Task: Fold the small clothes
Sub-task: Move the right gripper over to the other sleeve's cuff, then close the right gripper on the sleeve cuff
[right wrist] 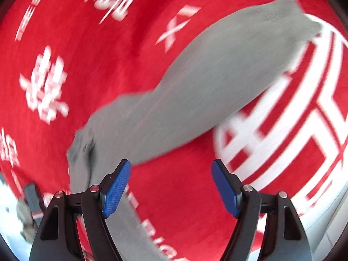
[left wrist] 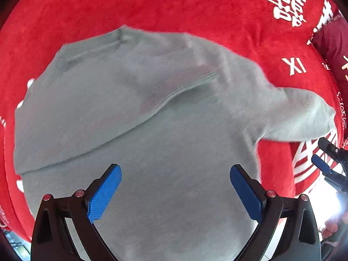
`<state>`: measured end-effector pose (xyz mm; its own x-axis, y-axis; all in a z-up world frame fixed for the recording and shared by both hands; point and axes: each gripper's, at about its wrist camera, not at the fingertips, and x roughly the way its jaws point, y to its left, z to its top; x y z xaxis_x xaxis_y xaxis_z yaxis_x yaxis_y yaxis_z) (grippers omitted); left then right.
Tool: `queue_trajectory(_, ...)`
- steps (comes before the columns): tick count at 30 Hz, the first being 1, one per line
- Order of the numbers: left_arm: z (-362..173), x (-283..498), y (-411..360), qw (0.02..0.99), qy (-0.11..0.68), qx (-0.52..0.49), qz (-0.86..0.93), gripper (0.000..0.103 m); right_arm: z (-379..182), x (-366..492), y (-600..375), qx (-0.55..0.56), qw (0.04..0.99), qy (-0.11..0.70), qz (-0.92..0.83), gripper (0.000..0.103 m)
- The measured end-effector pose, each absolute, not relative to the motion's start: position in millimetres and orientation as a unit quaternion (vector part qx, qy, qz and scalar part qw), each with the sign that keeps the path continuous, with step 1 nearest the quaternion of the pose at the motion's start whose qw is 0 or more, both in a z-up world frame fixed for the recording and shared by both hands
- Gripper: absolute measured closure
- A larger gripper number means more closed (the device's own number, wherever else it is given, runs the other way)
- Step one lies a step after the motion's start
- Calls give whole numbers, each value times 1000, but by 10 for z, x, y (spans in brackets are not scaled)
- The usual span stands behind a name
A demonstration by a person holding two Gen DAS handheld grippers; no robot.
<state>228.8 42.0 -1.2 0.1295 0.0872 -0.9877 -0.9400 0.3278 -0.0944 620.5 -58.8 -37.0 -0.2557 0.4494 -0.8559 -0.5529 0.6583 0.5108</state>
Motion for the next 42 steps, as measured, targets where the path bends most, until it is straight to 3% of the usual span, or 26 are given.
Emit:
queue_trajectory(7,268,2280,919,636,431,-377,517,2,-480,6804,-831,35,626,687,369,24)
queue_trajectory(13,-179,2232,1298,590,481,-387,521,2,-543,6852,-906,48,617,691,372,24)
queue_trajectory(20,-422,2693,952,619,534,-354,453,2,-595,6851,-824,68,607,690,388,24)
queue_trajectory(38,-306,3249,956,655,504,-364,430,2,-758,7209,-786,219,575,678,402,24)
queue_trajectory(40,-266,3253,963,656,501,-364,431,2,-768,7258,-724,227,571,677,405,26)
queue_trajectory(42,-239,3302,970,659,500,-363,430,2,-763,7295,-696,228,572,678,401,41)
